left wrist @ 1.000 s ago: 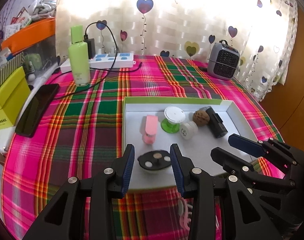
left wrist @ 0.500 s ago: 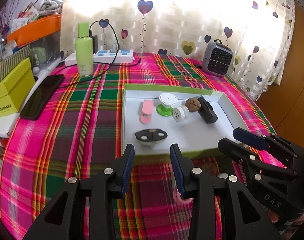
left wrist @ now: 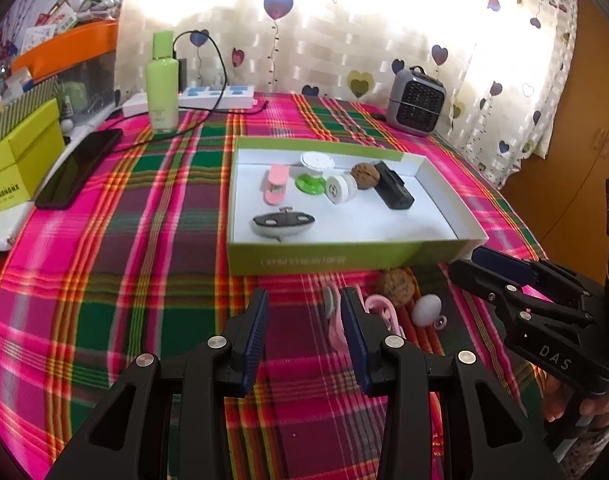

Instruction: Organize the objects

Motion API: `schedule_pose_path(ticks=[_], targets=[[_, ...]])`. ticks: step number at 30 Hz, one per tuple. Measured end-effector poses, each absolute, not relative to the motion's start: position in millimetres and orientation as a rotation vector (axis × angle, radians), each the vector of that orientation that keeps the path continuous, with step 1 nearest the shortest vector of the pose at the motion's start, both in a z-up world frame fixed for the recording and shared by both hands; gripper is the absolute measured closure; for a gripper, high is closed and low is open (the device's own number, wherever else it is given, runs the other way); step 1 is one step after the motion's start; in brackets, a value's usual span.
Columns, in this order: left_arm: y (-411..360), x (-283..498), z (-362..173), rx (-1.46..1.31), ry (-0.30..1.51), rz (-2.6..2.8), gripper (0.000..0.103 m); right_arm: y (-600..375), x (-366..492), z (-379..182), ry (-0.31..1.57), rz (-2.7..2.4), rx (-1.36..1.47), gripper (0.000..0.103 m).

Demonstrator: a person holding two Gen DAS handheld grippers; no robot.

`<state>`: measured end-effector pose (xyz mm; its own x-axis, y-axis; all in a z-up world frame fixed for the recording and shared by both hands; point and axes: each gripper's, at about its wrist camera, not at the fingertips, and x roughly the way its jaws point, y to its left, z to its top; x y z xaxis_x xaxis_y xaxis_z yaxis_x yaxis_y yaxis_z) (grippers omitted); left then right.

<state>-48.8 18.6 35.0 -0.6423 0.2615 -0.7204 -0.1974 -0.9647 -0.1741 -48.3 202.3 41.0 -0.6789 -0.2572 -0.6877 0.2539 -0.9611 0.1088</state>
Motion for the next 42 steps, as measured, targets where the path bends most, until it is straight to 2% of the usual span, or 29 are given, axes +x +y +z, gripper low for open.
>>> schedule_pose_path(ticks=[13, 24, 42], targets=[[24, -39, 21, -1.218, -0.107, 2.584, 0.067, 206, -41, 30, -0.053, -2.568, 1.111, 0.063], [28, -41, 15, -1.234, -0.124, 2.546, 0.064, 194, -43, 20, -0.038, -2.493, 1.146, 0.063], [36, -49, 10, -1.255, -0.091, 2.533, 0.063, 190, -49, 13, -0.033, -2.454, 1.194, 0.063]])
